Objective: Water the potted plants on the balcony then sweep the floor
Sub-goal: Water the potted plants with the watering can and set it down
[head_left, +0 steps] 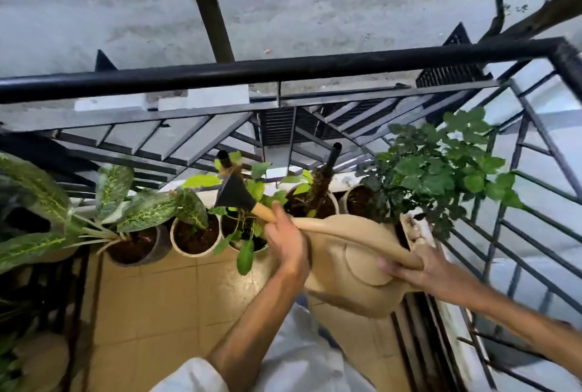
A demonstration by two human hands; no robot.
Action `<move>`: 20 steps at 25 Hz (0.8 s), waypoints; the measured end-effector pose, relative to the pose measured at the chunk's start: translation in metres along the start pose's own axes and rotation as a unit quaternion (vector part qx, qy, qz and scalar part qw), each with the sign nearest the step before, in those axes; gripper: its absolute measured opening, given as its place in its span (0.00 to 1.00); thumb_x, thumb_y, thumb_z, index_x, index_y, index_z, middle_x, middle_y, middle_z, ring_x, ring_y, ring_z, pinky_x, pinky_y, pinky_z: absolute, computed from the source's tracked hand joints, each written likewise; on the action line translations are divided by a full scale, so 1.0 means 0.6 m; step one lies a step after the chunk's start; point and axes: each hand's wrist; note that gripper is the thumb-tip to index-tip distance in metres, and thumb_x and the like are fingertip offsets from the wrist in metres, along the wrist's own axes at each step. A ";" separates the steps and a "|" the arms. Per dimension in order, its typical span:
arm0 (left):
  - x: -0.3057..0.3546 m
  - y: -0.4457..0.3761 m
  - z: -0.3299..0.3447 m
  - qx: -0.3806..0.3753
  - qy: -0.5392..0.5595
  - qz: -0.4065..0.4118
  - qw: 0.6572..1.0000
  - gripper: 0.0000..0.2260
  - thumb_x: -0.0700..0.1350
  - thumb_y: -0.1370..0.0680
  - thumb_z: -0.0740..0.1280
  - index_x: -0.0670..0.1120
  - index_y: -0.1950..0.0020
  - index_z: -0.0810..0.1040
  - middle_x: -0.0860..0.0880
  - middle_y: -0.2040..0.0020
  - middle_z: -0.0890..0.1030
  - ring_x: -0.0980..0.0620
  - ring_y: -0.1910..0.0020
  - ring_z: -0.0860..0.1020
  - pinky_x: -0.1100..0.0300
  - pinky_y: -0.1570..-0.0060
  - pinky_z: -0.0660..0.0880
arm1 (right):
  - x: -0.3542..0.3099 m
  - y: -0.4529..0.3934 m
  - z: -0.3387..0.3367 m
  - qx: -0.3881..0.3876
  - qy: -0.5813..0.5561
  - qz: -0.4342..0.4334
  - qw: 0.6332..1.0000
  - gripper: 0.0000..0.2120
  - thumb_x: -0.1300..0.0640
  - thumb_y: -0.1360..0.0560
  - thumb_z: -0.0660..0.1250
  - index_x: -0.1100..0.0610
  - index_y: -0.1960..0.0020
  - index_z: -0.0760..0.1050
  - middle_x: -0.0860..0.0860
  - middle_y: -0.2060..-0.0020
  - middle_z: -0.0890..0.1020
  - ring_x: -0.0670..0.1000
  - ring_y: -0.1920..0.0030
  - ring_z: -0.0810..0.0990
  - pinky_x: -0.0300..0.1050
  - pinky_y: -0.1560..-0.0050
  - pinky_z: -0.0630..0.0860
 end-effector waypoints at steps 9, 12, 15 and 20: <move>-0.051 -0.004 0.110 -0.031 -0.040 -0.011 0.999 0.19 0.61 0.16 0.61 0.45 0.53 0.73 0.48 0.58 0.76 0.48 0.58 0.75 0.53 0.55 0.70 | 0.037 -0.015 -0.093 -0.015 -0.008 -0.004 1.000 0.20 0.45 0.25 0.74 0.49 0.71 0.73 0.39 0.80 0.76 0.37 0.76 0.74 0.31 0.73 0.65; -0.094 -0.007 0.155 -0.051 -0.057 0.006 0.997 0.23 0.65 0.17 0.59 0.49 0.60 0.72 0.50 0.63 0.76 0.50 0.62 0.75 0.51 0.53 0.72 | 0.087 -0.023 -0.133 -0.031 -0.006 -0.010 0.999 0.14 0.43 0.23 0.74 0.49 0.63 0.78 0.35 0.74 0.81 0.35 0.71 0.79 0.29 0.70 0.69; -0.143 -0.014 0.199 -0.060 -0.061 0.004 0.996 0.26 0.68 0.18 0.57 0.49 0.63 0.73 0.50 0.65 0.76 0.48 0.61 0.76 0.51 0.54 0.74 | 0.132 -0.022 -0.168 -0.075 -0.040 -0.010 0.996 0.27 0.33 0.24 0.70 0.54 0.67 0.73 0.42 0.76 0.78 0.40 0.74 0.74 0.32 0.68 0.68; -0.222 -0.021 0.268 -0.082 -0.068 -0.049 0.993 0.24 0.67 0.18 0.57 0.48 0.57 0.74 0.47 0.60 0.76 0.46 0.57 0.76 0.48 0.51 0.74 | 0.205 -0.036 -0.220 -0.096 -0.042 0.020 0.994 0.37 0.22 0.29 0.57 0.57 0.68 0.68 0.49 0.74 0.67 0.50 0.72 0.64 0.40 0.67 0.64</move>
Point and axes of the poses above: each hand's wrist, its own y-axis away from the middle knuckle, its own z-axis out of the palm, x = y × z
